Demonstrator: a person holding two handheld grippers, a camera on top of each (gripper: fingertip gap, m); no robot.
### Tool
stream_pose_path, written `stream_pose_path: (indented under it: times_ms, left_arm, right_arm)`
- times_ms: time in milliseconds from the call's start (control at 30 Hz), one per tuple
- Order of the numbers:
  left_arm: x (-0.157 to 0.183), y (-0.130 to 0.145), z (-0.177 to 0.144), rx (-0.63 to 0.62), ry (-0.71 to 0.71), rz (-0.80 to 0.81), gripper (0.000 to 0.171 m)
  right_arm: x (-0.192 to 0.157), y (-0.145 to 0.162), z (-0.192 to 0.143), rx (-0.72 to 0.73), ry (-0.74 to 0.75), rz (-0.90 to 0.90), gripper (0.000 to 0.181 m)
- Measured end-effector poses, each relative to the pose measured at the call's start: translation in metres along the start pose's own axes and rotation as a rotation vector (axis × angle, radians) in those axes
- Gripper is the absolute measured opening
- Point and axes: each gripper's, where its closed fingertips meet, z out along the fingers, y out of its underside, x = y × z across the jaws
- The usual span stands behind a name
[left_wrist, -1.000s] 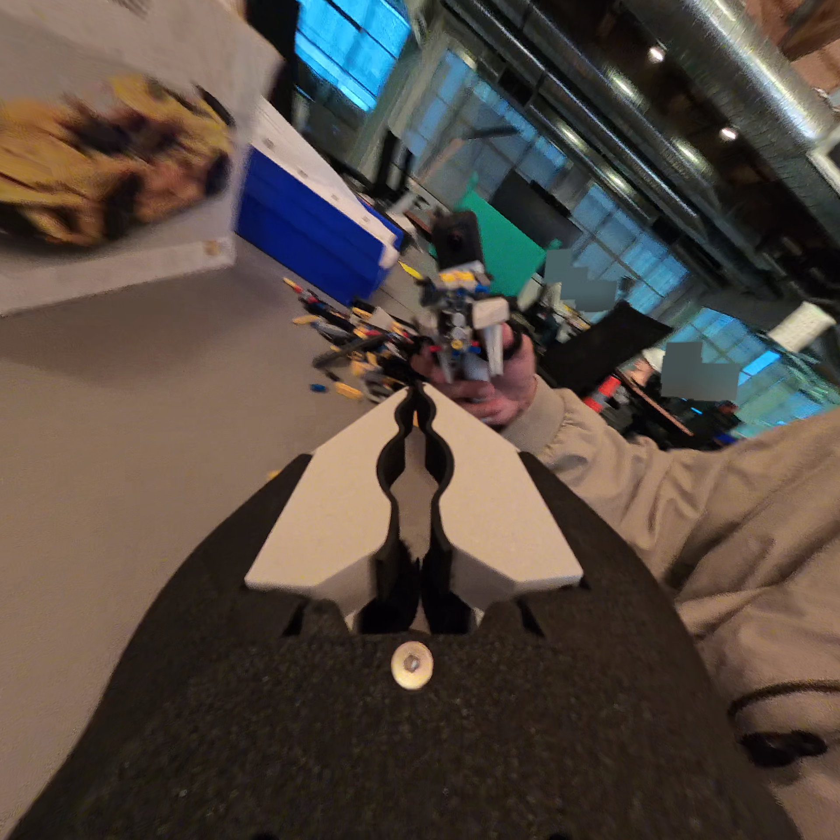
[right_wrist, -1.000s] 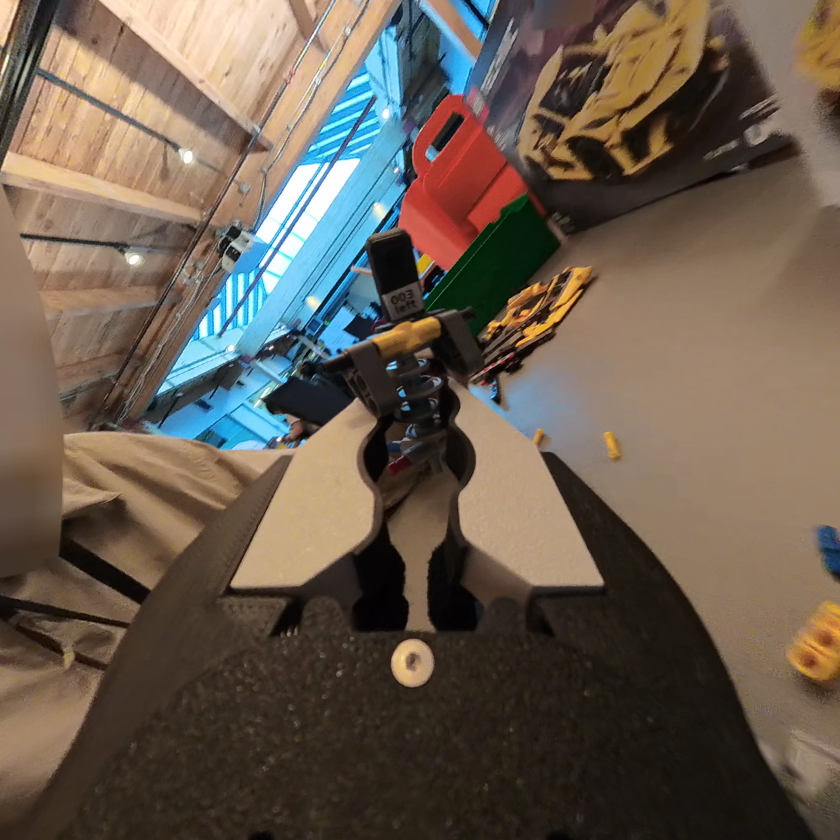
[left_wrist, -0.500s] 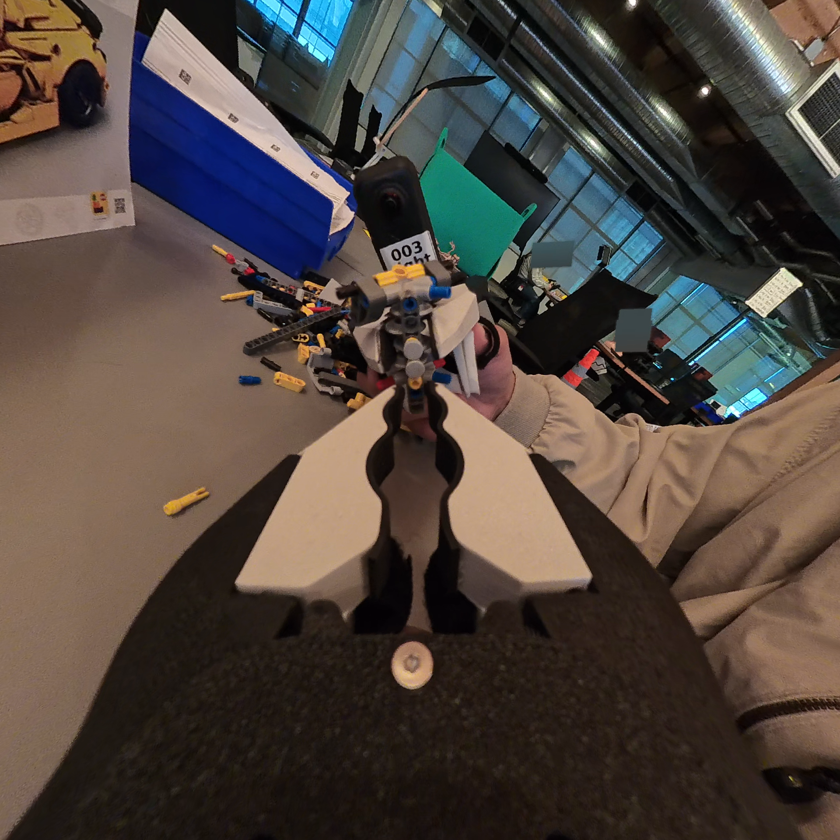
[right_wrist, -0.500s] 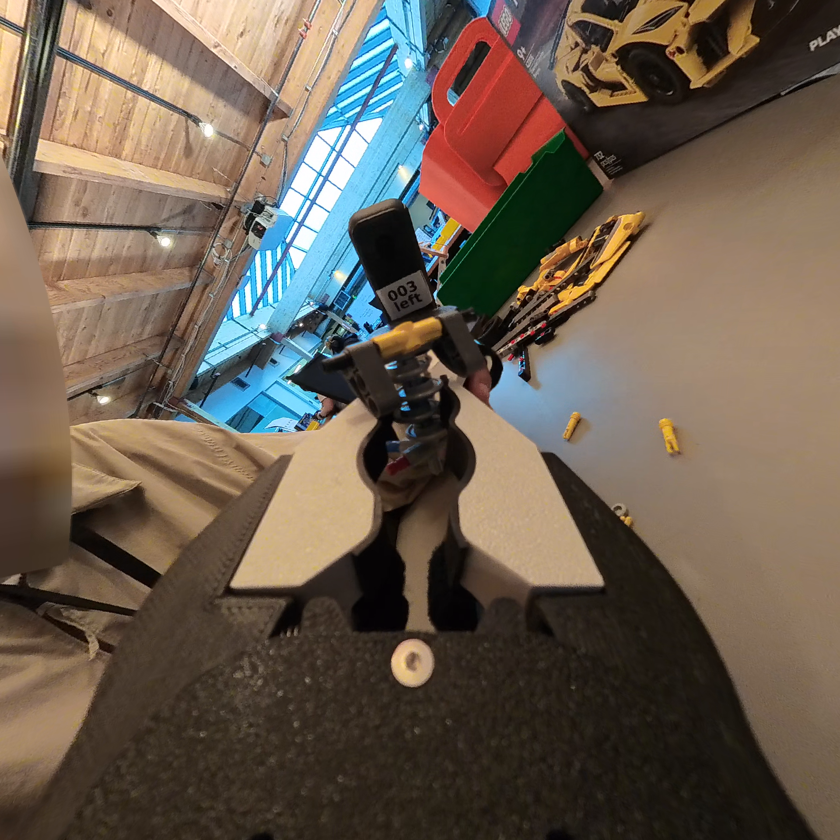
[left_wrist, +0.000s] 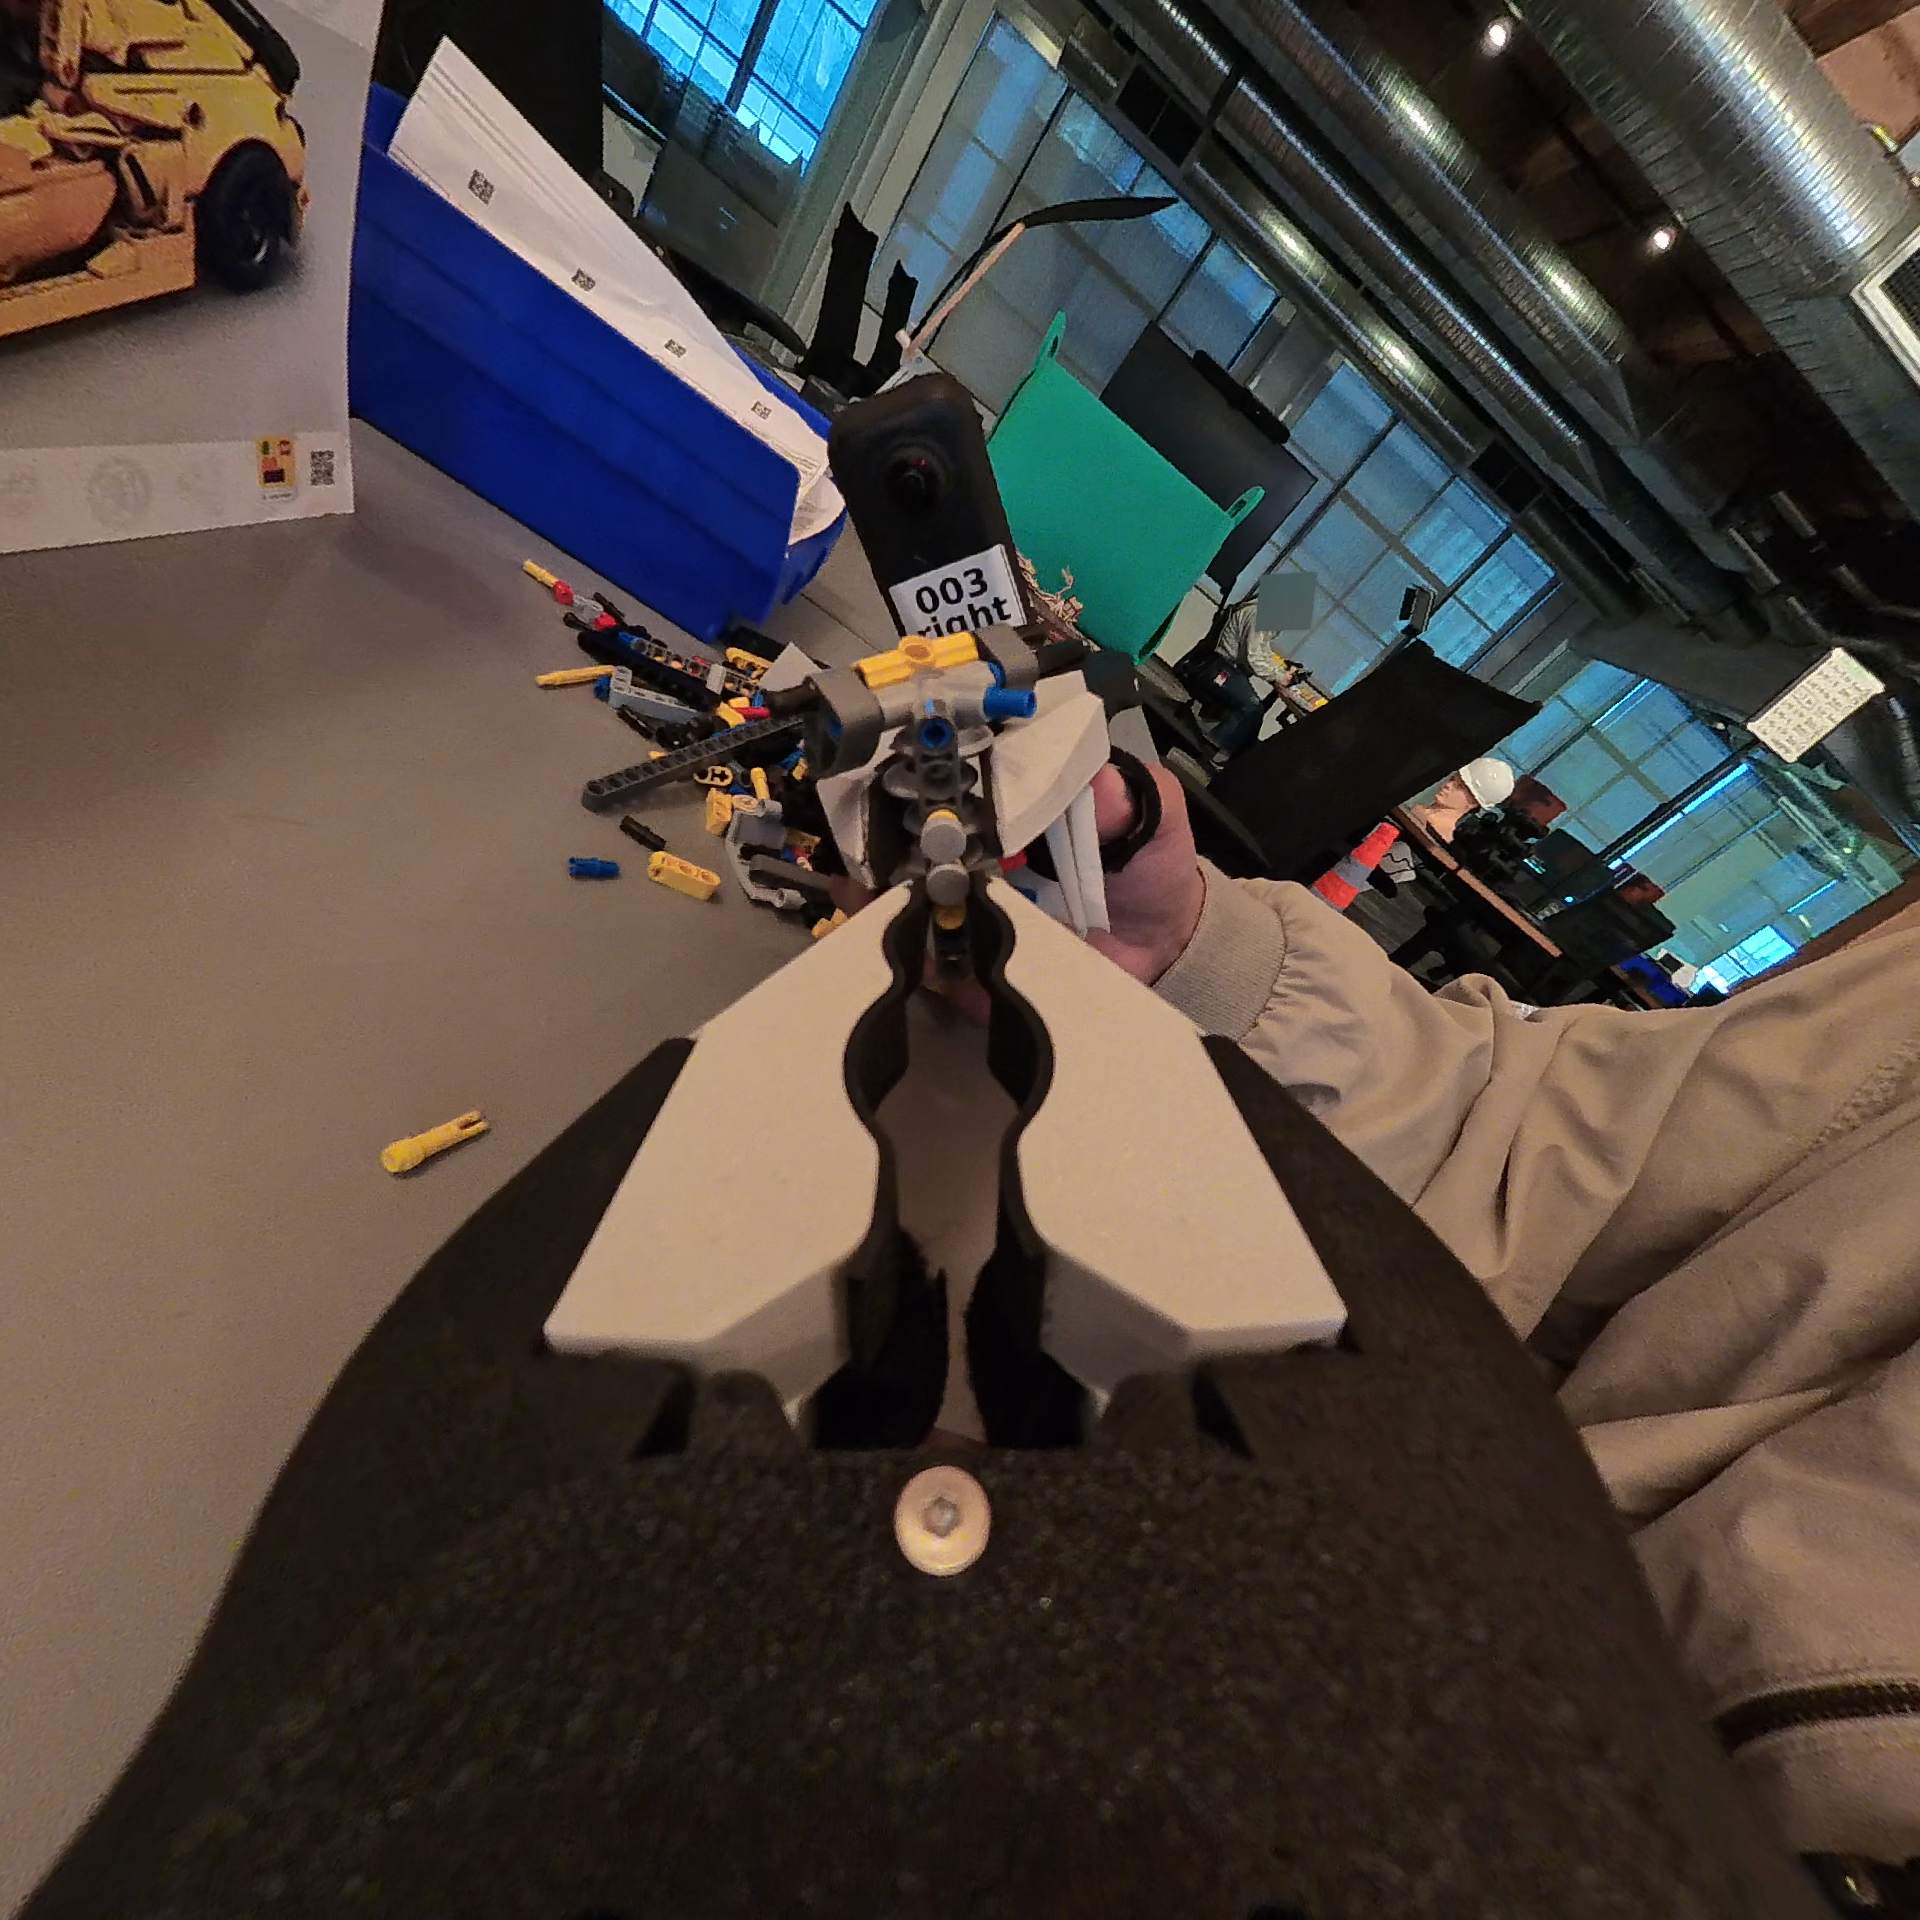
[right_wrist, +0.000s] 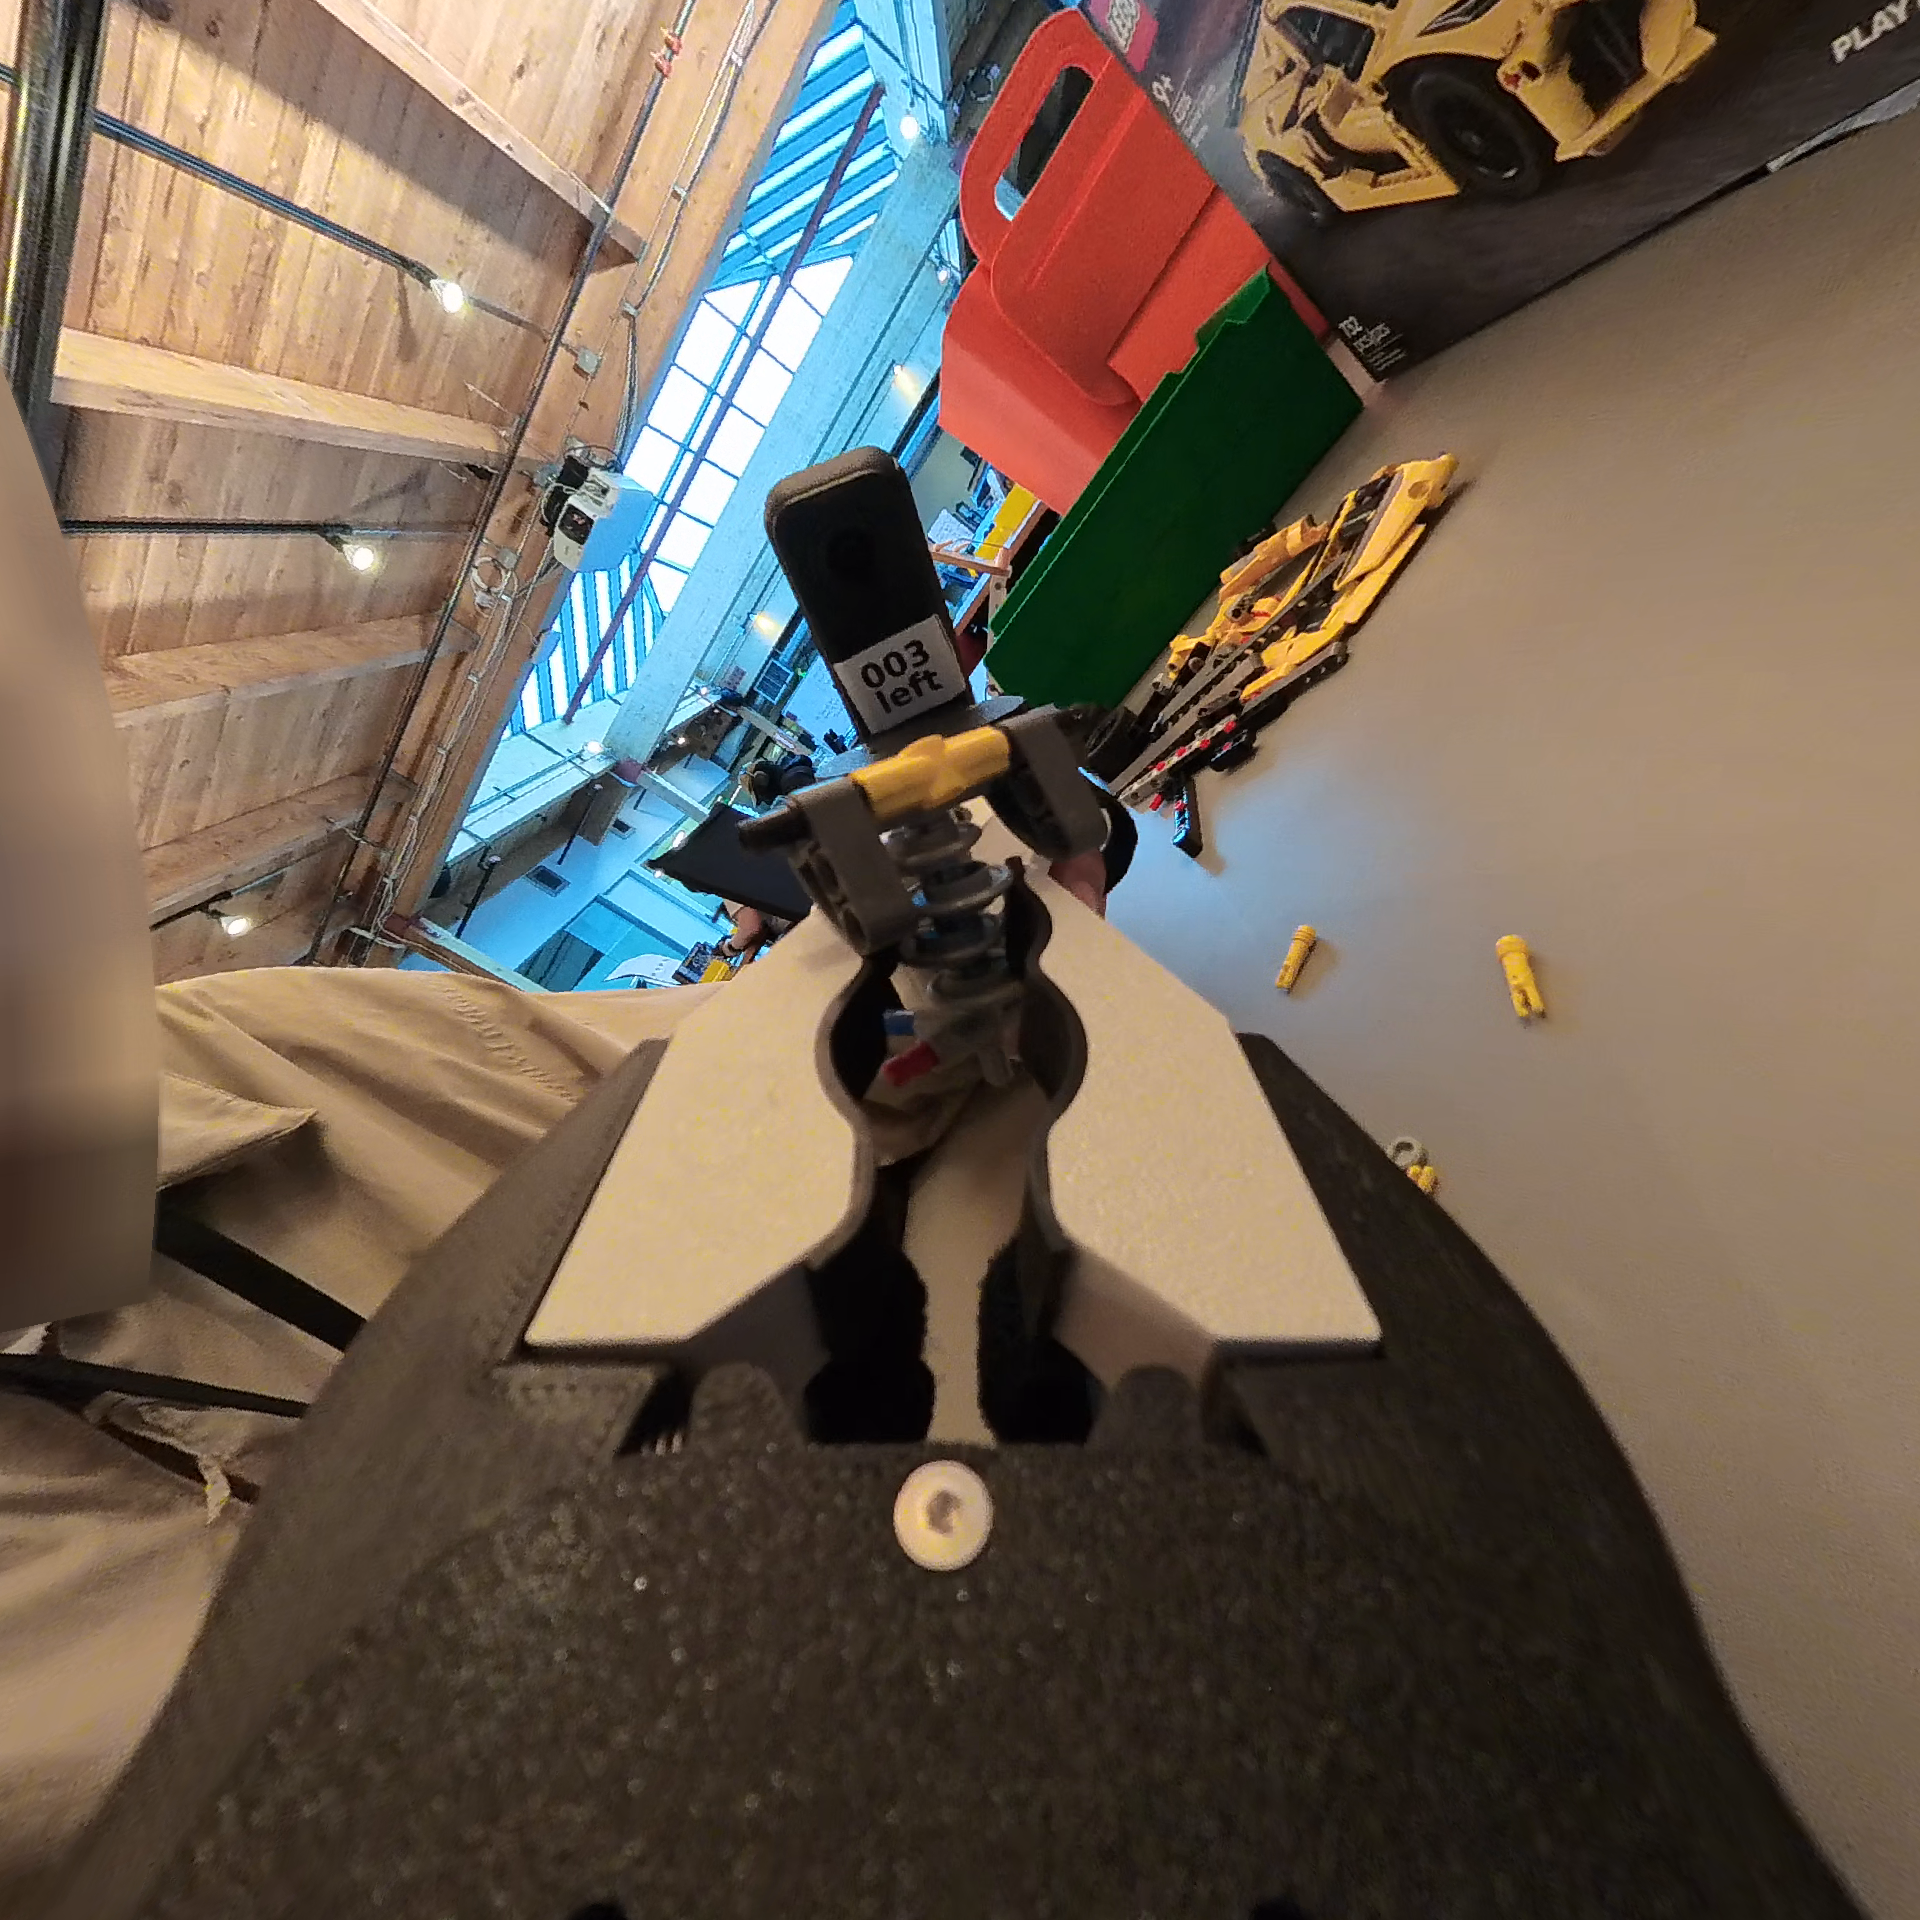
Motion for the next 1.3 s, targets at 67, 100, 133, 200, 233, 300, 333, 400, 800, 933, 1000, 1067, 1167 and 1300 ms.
stream_pose_path:
  times_ms: [67,100,133,200,233,300,333,400,800,933,1000,1067,1167,1300]
  left_arm:
    - [0.001,-0.001,0.000,0.006,0.010,-0.007,0.007]
    - [0.003,-0.002,0.000,0.011,0.018,-0.014,0.007]
    - [0.003,-0.002,0.000,0.014,0.022,-0.018,0.007]
    - [0.006,-0.003,0.000,0.020,0.033,-0.016,0.007]
    - [0.008,-0.004,-0.001,0.024,0.039,-0.013,0.007]
    - [0.010,-0.004,-0.001,0.024,0.042,0.002,0.006]
    - [0.012,-0.005,-0.001,0.027,0.044,0.012,0.006]
    - [0.013,-0.007,-0.002,0.035,0.038,0.034,0.006]
    - [0.020,0.002,-0.003,-0.031,-0.006,0.223,0.005]
    - [0.024,0.003,-0.003,-0.037,0.007,0.248,0.005]
    - [0.024,0.004,-0.004,-0.044,0.012,0.250,0.005]
    - [0.025,0.003,-0.005,-0.037,0.019,0.250,0.004]
    - [0.021,-0.017,-0.024,0.054,0.016,0.223,0.004]
    - [0.009,-0.034,-0.043,0.111,-0.008,0.201,0.004]
  right_arm:
    - [-0.001,0.000,0.000,0.002,-0.009,0.005,0.018]
    - [-0.002,-0.001,-0.001,0.007,-0.018,0.009,0.018]
    - [-0.003,-0.001,-0.001,0.008,-0.026,0.013,0.018]
    - [-0.006,-0.002,-0.001,0.010,-0.049,0.024,0.018]
    - [-0.009,-0.002,-0.001,0.012,-0.070,0.038,0.018]
    - [-0.011,-0.002,-0.001,0.014,-0.099,0.063,0.018]
    - [-0.013,-0.002,-0.001,0.018,-0.117,0.073,0.018]
    - [-0.015,-0.003,-0.001,0.026,-0.138,0.085,0.018]
    - [-0.019,0.008,-0.002,-0.066,-0.073,-0.015,0.018]
    - [-0.024,0.011,-0.004,-0.091,-0.085,-0.040,0.018]
    - [-0.024,0.012,-0.004,-0.097,-0.080,-0.048,0.018]
    - [-0.025,0.012,-0.003,-0.097,-0.088,-0.048,0.018]
    - [-0.028,-0.013,-0.026,0.025,-0.106,-0.029,0.018]
    - [-0.036,-0.038,-0.062,0.140,-0.126,-0.052,0.017]
